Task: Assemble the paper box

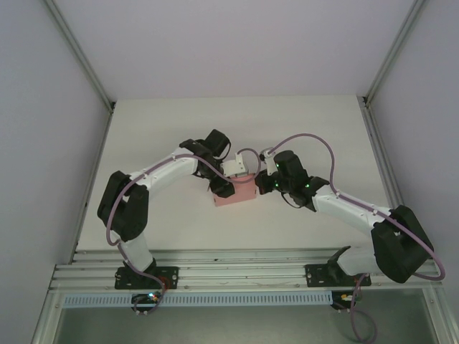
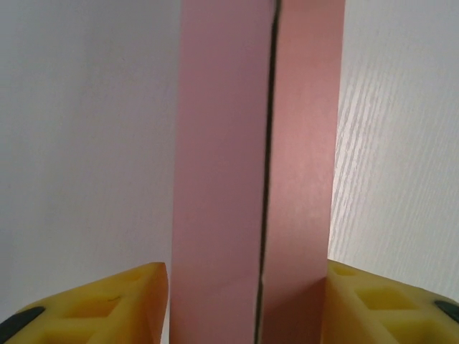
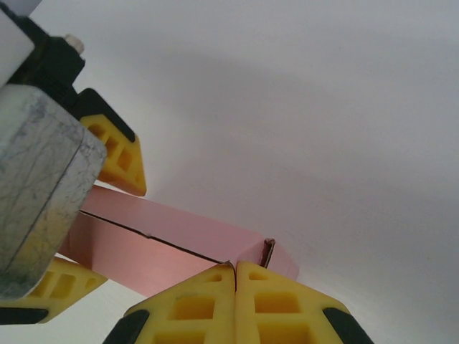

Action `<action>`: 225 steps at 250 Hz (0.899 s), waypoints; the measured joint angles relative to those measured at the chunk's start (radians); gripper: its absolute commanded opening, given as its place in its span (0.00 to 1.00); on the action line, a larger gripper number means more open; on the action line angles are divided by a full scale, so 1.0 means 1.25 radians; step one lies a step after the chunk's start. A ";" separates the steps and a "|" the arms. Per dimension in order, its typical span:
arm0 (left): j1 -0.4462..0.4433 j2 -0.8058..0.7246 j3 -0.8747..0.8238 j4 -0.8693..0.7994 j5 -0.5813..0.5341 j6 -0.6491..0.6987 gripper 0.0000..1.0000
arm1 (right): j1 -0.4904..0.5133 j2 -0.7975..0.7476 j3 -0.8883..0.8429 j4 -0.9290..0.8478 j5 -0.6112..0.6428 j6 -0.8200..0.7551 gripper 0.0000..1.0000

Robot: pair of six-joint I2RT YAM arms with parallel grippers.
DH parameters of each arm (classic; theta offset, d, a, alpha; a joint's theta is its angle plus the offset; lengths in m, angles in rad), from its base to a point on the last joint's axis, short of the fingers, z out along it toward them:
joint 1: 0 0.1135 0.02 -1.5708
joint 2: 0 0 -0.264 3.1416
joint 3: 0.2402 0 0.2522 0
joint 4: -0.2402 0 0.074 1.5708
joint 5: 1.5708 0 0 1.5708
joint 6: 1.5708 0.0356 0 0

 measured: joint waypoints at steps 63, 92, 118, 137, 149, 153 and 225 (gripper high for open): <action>-0.004 -0.011 0.000 0.027 0.008 -0.009 1.00 | 0.024 0.001 0.039 -0.074 0.058 0.016 0.00; -0.005 -0.051 -0.013 0.054 0.009 -0.022 1.00 | 0.035 0.002 0.047 -0.090 0.079 0.021 0.00; -0.005 -0.100 -0.038 0.078 0.004 -0.032 1.00 | 0.042 0.009 0.053 -0.092 0.099 0.028 0.00; -0.004 -0.127 -0.052 0.095 -0.007 -0.049 1.00 | 0.045 0.013 0.056 -0.092 0.106 0.034 0.00; -0.004 -0.139 -0.060 0.105 -0.021 -0.068 1.00 | 0.047 0.013 0.056 -0.092 0.110 0.034 0.00; -0.004 -0.143 -0.063 0.109 -0.027 -0.077 1.00 | 0.048 0.013 0.056 -0.092 0.111 0.034 0.00; 0.014 -0.259 -0.143 0.120 -0.175 -0.324 0.89 | 0.050 0.023 0.065 -0.093 0.125 0.034 0.00</action>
